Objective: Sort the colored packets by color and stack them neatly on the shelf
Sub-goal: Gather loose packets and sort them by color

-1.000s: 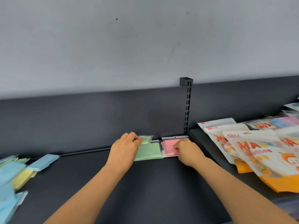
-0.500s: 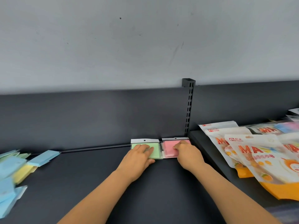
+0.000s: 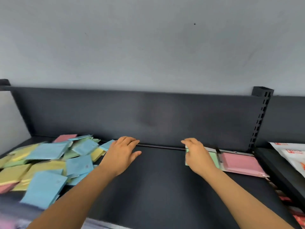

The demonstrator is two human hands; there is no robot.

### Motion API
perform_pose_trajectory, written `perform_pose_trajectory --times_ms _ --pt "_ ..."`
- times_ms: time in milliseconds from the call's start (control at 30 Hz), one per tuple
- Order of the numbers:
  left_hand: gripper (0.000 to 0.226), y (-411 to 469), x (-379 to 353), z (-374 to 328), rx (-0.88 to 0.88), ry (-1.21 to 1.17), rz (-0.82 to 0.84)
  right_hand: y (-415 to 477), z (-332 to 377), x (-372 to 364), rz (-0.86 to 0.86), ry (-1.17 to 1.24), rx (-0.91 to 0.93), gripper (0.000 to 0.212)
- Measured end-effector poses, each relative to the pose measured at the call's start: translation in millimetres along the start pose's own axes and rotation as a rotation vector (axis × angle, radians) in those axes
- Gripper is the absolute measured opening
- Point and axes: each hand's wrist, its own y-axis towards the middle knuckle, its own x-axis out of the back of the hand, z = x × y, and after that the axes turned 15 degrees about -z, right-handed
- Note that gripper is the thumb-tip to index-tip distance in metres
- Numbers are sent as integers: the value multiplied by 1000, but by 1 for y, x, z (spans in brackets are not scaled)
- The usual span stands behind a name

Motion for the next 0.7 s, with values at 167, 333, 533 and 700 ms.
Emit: perform_pose_trajectory --times_ms 167,333,533,700 --pt "72 -31 23 84 230 8 -4 10 72 -43 69 55 68 48" --pt "66 -59 38 169 296 26 -4 19 155 -89 100 84 123 44" --pt "58 -83 57 269 309 2 17 21 260 -149 152 112 147 45" --pt "81 -89 52 325 210 -46 263 18 316 -184 215 27 90 51"
